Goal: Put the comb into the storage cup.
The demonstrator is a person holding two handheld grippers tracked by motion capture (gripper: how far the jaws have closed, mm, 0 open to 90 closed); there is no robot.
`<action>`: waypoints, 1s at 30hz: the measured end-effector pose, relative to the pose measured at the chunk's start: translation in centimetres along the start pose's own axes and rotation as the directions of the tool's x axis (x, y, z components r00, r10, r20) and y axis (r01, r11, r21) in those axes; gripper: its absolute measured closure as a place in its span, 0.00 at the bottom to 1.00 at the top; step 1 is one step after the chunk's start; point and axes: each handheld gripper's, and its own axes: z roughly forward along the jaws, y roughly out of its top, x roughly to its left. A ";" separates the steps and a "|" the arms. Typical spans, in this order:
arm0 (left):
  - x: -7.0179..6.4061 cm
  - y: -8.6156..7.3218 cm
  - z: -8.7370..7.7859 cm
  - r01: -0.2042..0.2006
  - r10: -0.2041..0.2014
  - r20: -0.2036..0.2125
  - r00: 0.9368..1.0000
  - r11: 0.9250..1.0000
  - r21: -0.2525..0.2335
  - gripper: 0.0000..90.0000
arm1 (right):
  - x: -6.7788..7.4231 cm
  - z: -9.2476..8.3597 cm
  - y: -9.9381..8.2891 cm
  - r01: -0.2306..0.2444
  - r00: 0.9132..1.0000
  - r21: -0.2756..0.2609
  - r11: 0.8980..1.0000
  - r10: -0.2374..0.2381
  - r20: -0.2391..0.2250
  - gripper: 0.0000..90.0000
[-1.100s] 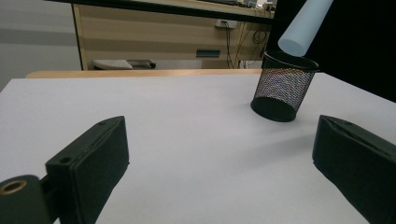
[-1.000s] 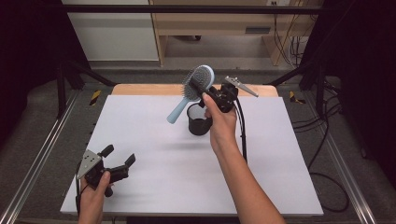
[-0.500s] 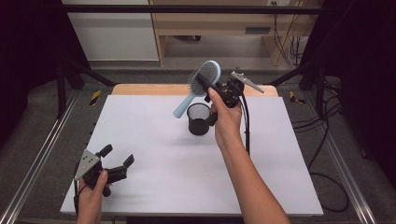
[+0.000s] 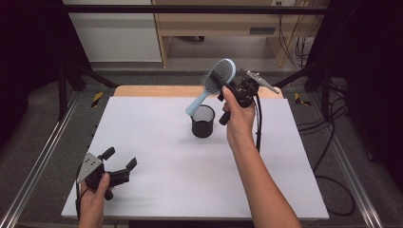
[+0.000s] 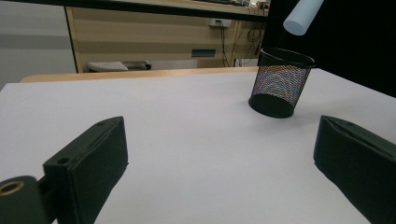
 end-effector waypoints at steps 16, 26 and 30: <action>-0.1 0.2 -0.3 -0.066 0.065 -0.026 0.998 0.997 -0.033 0.03 | -0.3 -0.5 1.1 0.029 0.999 -0.010 1.000 -0.028 0.020 0.55; 0.2 0.3 -0.6 -0.033 0.030 -0.048 0.998 0.997 -0.063 0.03 | -0.8 -0.7 1.3 0.031 0.999 -0.016 0.999 -0.030 0.036 0.55; 0.3 0.3 -0.6 -0.037 0.034 -0.045 0.998 0.997 -0.065 0.03 | -0.8 -0.7 1.3 0.029 0.999 -0.016 0.999 -0.028 0.037 0.55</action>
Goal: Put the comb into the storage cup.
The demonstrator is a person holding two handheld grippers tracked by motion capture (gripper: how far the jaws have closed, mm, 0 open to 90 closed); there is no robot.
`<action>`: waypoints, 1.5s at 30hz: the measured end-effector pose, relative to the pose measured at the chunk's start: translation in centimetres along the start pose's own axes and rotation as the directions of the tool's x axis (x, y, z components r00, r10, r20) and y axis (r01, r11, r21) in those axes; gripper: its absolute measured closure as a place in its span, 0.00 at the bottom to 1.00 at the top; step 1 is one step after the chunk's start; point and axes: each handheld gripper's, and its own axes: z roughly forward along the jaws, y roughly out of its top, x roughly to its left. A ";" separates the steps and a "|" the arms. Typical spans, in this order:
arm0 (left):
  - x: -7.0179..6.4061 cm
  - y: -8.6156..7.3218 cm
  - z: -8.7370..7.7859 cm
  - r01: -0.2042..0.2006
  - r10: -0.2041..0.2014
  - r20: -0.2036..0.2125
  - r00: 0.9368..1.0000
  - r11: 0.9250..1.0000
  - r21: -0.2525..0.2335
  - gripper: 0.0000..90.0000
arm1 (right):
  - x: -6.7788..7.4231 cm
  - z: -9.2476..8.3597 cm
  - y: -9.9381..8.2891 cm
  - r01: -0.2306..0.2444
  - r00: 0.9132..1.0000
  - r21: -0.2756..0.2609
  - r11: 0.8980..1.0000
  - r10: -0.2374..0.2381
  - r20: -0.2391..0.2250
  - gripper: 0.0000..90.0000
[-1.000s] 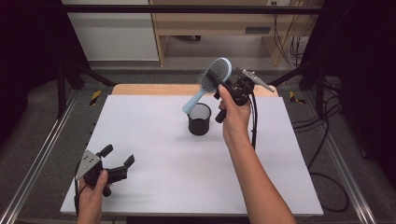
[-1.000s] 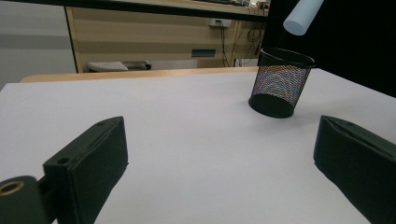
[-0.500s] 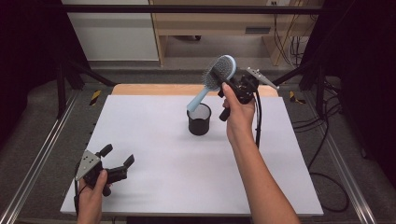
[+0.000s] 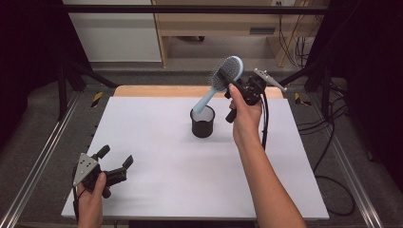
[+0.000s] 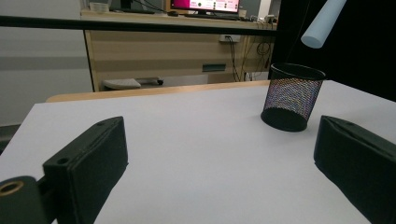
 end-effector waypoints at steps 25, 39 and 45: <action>-0.2 0.0 0.0 -0.012 0.012 0.016 1.000 1.000 -0.003 0.03 | -1.2 0.8 -0.6 0.042 0.997 0.035 0.998 -0.045 0.064 0.55; -0.3 0.0 0.1 -0.011 0.011 0.025 1.000 1.000 -0.002 0.03 | -1.4 1.6 -1.7 0.068 0.994 0.066 0.996 -0.073 0.078 0.55; -0.2 0.0 0.1 -0.009 0.009 0.025 1.000 1.000 -0.004 0.03 | -1.4 1.8 -2.0 0.073 0.994 0.074 0.995 -0.079 0.080 0.55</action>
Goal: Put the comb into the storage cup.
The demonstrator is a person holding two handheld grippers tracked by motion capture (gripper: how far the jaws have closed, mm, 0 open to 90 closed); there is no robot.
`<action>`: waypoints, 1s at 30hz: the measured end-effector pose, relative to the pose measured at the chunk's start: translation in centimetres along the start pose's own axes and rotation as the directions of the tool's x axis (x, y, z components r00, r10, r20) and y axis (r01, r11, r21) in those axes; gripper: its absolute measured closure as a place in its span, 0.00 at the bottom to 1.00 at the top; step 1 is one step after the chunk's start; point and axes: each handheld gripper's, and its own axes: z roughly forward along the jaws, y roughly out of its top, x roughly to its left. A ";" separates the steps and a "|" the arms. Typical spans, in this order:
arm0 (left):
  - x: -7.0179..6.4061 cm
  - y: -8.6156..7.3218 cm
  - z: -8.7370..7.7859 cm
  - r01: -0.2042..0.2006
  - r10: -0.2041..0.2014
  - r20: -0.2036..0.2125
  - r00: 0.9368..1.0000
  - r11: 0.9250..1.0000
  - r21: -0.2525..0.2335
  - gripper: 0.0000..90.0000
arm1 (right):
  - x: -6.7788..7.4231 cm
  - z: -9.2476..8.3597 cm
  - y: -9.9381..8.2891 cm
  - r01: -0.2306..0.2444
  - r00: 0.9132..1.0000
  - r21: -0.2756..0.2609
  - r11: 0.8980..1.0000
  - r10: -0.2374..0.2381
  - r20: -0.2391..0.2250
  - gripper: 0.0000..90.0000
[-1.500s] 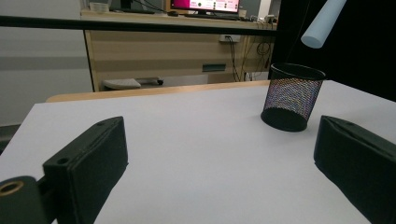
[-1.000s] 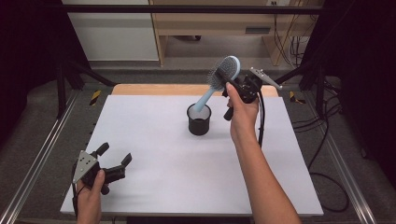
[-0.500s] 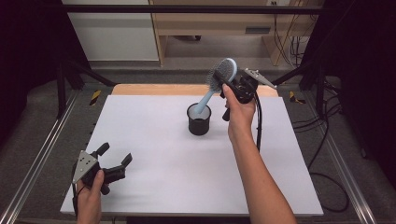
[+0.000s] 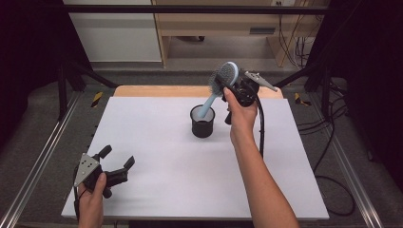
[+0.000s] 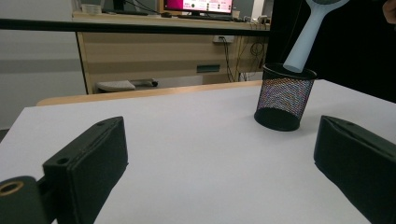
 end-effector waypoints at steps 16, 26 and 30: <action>-0.1 0.0 0.0 -0.004 0.004 0.003 1.000 1.000 0.000 0.03 | -0.2 0.4 -0.9 0.016 1.000 0.023 1.000 -0.016 0.013 0.55; 0.0 0.0 -0.1 -0.008 0.008 -0.017 1.000 1.000 -0.006 0.03 | -0.2 0.6 -1.2 0.036 0.999 0.034 0.999 -0.037 0.015 0.55; 0.2 0.0 -0.2 -0.007 0.007 -0.026 1.000 1.000 -0.008 0.03 | -0.1 0.5 -1.4 0.035 0.999 0.034 0.999 -0.035 0.016 0.55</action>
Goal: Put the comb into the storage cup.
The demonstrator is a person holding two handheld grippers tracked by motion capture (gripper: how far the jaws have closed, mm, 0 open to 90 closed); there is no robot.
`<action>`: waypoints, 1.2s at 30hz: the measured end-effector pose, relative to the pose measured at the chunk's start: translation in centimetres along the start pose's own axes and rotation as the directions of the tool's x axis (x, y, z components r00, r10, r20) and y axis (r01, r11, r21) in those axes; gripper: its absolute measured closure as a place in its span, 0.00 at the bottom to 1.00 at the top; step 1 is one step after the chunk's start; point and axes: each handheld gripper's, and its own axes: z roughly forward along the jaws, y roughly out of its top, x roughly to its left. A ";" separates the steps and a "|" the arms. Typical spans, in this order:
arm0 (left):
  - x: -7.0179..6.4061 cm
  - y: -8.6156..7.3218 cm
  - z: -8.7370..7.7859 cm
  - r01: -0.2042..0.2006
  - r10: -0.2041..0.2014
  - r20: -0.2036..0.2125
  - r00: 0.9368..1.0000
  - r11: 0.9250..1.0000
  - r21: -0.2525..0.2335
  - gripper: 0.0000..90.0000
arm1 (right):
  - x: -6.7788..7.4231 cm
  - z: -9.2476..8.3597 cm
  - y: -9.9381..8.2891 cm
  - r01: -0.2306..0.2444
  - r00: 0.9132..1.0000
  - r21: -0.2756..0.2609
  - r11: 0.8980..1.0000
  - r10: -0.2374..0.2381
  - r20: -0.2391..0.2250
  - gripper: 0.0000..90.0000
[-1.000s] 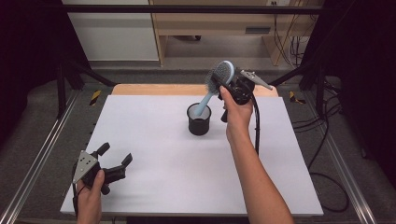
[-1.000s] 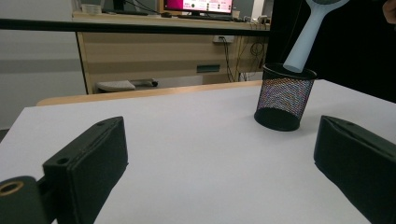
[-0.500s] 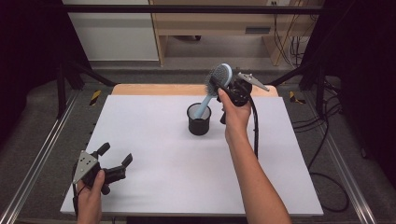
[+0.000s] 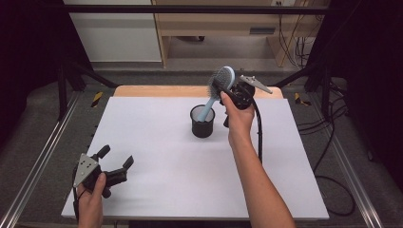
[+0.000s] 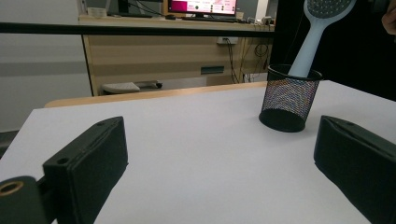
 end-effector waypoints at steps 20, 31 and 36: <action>0.0 -0.1 0.2 0.003 -0.003 0.026 1.000 1.000 0.004 0.03 | 0.1 0.8 -1.3 0.023 1.000 0.030 0.999 -0.023 0.000 0.55; 0.0 0.0 0.0 0.003 -0.003 0.022 1.000 1.000 0.004 0.03 | 0.5 1.3 -2.1 0.036 0.999 0.054 0.998 -0.036 0.012 0.55; 0.1 0.0 0.0 0.006 -0.006 0.021 1.000 1.000 0.002 0.03 | 0.5 1.4 -2.6 0.035 0.999 0.064 0.997 -0.036 0.017 0.55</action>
